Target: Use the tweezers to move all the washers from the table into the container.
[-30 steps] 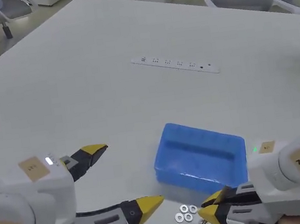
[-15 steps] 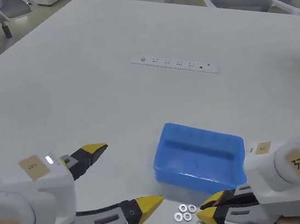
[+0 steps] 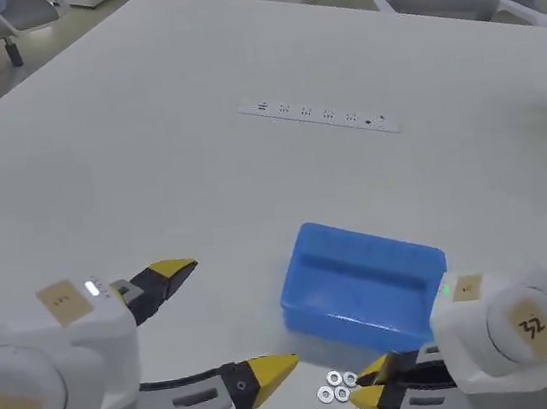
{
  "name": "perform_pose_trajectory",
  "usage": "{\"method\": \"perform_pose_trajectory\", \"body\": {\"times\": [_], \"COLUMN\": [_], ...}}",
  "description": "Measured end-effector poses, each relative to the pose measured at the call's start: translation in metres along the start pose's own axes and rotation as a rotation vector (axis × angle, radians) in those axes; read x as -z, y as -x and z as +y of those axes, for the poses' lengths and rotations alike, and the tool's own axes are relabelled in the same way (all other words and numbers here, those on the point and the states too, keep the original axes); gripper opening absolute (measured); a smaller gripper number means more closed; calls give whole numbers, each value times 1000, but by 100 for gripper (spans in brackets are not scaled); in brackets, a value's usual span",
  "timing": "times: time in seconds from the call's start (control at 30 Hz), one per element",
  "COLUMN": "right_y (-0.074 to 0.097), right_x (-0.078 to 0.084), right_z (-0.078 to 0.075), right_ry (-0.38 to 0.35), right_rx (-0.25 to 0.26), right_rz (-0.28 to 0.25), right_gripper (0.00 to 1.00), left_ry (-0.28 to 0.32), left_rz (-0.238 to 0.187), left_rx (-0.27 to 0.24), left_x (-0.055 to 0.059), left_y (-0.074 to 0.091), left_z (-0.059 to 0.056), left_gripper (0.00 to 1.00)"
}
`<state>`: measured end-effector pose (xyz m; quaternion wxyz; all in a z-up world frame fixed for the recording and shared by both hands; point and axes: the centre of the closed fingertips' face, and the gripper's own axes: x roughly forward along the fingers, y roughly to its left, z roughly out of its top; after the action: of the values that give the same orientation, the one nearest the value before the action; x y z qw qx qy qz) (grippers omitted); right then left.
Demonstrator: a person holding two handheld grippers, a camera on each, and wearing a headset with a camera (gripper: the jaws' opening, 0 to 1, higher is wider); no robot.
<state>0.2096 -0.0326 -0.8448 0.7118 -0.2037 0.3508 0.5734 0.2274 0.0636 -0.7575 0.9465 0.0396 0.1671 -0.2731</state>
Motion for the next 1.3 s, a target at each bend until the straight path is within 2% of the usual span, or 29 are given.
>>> {"method": "perform_pose_trajectory", "body": {"times": [0.13, 0.17, 0.27, 0.4, 0.47, 0.53, 0.67, 0.9, 1.03, 1.3], "right_y": [3, 4, 3, 1, 1, 5, 15, 37, 49, 62], "right_x": [3, 3, 1, -2, -2, -4, -7, -18, -29, -42], "right_z": [1, -1, -2, -5, -8, -10, -12, -24, -34, -56], "right_ry": [18, 30, 29, -3, -29, -66, -133, -152, -158, -169], "right_rx": [17, 33, 36, 34, 36, 40, 14, 25, 39, 74], "right_rz": [-38, -47, -57, -65, -63, -64, -55, -53, -64, -78], "right_gripper": [4, 3, 2, 2, 2, 2, 2, 2, 2, 2], "left_ry": [4, 4, -2, 17, 17, 14, 12, -15, -9, 8], "left_rz": [1, 6, 30, 78, 84, 85, 96, 106, 95, 83], "left_rx": [9, 12, 22, 50, 55, 56, 50, 55, 52, 48], "left_x": [0, 1, 6, 17, 18, 18, 20, 22, 20, 19], "left_y": [-1, -1, -4, -9, -9, -9, -10, -10, -9, -8], "left_z": [-2, -2, -5, -9, -10, -10, -9, -10, -9, -8], "left_gripper": [77, 77, 78, 88, 91, 92, 98, 99, 98, 97]}}
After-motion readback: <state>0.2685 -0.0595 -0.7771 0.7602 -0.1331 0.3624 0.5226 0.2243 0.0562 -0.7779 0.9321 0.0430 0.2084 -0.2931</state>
